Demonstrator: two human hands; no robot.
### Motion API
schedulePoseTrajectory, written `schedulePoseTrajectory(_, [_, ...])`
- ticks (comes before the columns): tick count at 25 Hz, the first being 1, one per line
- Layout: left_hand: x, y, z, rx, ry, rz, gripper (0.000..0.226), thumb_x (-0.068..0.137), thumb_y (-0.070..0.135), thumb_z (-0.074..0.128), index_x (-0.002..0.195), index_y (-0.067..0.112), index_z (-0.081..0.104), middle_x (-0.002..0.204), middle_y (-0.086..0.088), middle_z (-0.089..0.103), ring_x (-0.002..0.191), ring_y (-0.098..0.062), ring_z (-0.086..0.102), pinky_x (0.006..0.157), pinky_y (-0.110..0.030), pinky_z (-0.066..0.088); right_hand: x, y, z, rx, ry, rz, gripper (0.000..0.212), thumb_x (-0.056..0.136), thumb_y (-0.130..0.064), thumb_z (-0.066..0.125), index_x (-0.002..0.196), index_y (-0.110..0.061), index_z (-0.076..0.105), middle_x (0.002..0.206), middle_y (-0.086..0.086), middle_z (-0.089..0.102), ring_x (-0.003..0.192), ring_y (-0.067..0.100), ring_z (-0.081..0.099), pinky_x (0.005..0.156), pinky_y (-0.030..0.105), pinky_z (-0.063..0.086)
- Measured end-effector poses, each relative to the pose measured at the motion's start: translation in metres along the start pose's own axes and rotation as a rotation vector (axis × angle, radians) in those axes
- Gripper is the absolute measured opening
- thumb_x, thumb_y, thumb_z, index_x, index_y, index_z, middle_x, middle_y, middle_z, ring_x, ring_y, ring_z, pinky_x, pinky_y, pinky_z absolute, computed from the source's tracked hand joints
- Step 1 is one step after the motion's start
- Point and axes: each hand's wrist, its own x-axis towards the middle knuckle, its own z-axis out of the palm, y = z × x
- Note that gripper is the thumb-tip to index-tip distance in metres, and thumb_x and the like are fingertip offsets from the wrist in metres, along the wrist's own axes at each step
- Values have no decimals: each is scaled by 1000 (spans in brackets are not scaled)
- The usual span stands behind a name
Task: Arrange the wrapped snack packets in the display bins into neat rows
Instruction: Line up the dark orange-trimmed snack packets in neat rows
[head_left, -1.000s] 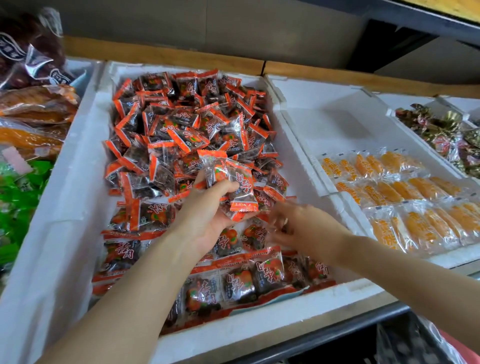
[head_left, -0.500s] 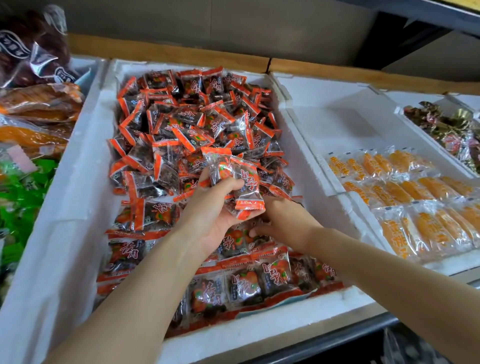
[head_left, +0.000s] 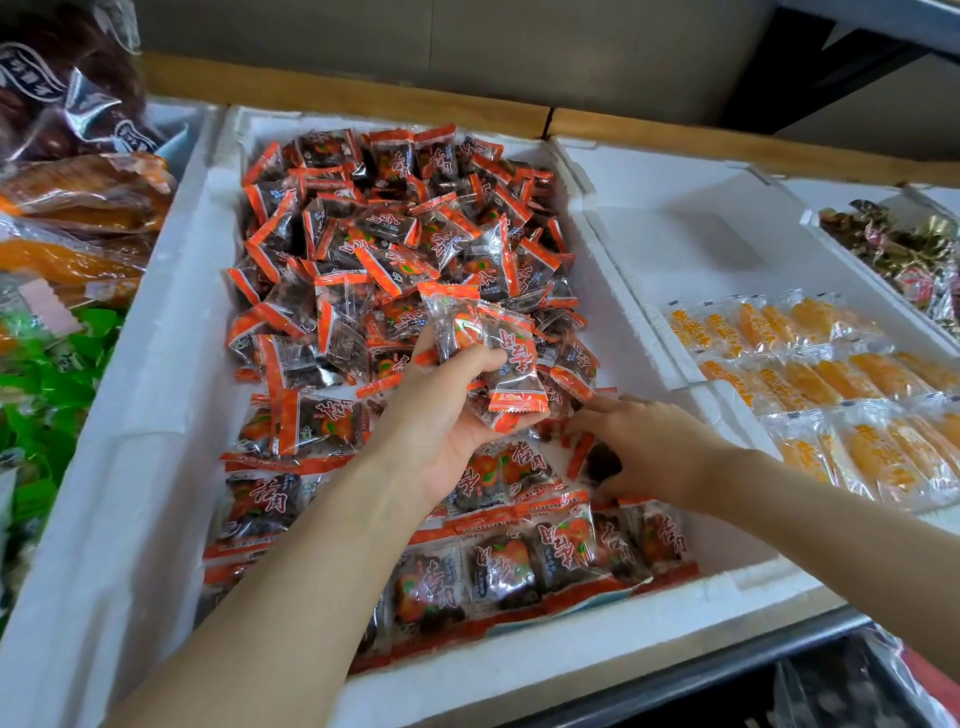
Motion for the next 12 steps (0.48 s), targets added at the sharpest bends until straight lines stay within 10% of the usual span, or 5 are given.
schedulePoseTrajectory(12, [-2, 0, 1, -2, -8, 23, 28, 88, -4, 56, 112, 12, 58, 112, -19, 67, 88, -31, 69, 69, -53, 58, 21, 13, -16, 415, 275, 162, 40, 88, 5, 44, 122, -13, 57, 105, 3, 53, 72, 7, 50, 62, 5, 34])
